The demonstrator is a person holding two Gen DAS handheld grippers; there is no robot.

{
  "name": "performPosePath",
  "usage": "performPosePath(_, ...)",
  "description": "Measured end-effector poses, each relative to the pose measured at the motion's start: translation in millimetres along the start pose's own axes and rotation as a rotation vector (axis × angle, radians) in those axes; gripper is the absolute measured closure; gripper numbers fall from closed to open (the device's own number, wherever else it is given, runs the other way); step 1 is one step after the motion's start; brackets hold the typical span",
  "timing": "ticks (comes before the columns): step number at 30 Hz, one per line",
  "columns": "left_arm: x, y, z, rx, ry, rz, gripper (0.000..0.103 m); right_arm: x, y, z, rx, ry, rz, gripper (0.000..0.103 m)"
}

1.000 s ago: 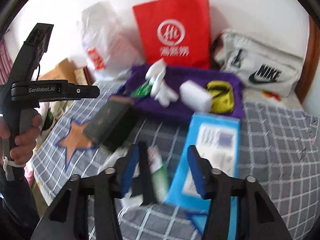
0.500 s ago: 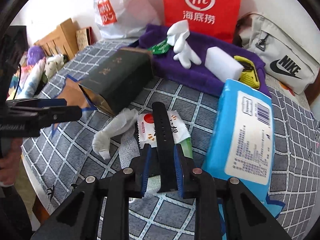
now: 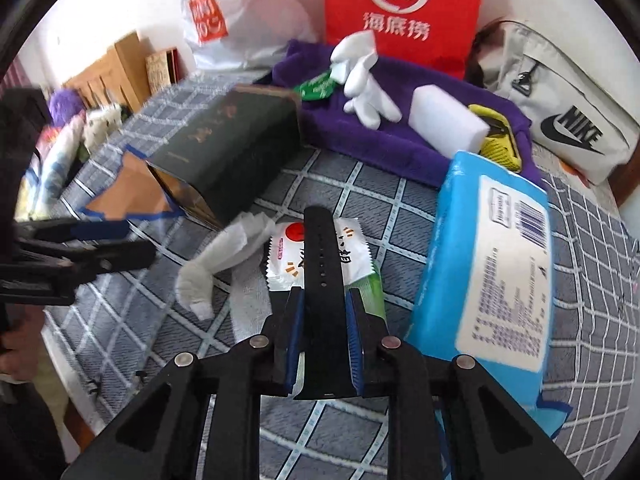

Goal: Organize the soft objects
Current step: 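Grasp the crumpled white tissue with the left tool while the right tool grasps the black watch strap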

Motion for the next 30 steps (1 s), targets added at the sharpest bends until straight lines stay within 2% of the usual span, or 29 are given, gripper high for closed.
performPosePath(5, 1.5, 6.2, -12.3, 0.016, -0.002, -0.006, 0.029, -29.3, 14.9, 4.5, 0.022, -0.038, -0.067, 0.083)
performPosePath(12, 7.8, 5.8, -49.4, 0.131, -0.019, -0.066, 0.029, -58.5, 50.6, 5.2, 0.046, -0.078, -0.118, 0.083)
performPosePath(13, 12.3, 5.5, -53.5, 0.138, -0.038, -0.067, 0.032, -62.6, 57.7, 5.2, 0.041, -0.082, -0.123, 0.083)
performPosePath(15, 20.4, 7.2, -58.7, 0.152, -0.069, -0.061, 0.047, -67.2, 66.9, 3.2, 0.041, -0.068, -0.132, 0.083)
performPosePath(18, 24.4, 9.3, -64.8, 0.212, -0.153, -0.102, 0.057, -72.7, 85.8, -8.2, 0.061, -0.039, -0.14, 0.083)
performPosePath(20, 25.4, 10.2, -64.2, 0.258, -0.233, -0.122, 0.074, -74.5, 98.2, -19.8, 0.08, -0.008, -0.134, 0.083)
performPosePath(22, 21.9, 11.8, -61.2, 0.25, -0.229, -0.11, 0.079, -73.7, 108.4, -31.6, 0.102, 0.007, -0.128, 0.083)
performPosePath(25, 13.4, 18.7, -48.6, 0.208, -0.216, -0.079, 0.08, -68.7, 117.3, -43.0, 0.118, 0.026, -0.117, 0.083)
performPosePath(30, -0.1, 36.2, -23.6, 0.194, -0.293, -0.055, 0.08, -51.8, 129.7, -49.9, 0.14, -0.011, -0.086, 0.082)
Point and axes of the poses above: each gripper's, at about its wrist camera, not at the fingertips, and x roughly the way its jaws point, z to its left, y to its underside, the point moved 8 cm from there along x, roughly the way its jaws point, and after that the axes turned 12 degrees about -y, right-handed, at the moved point
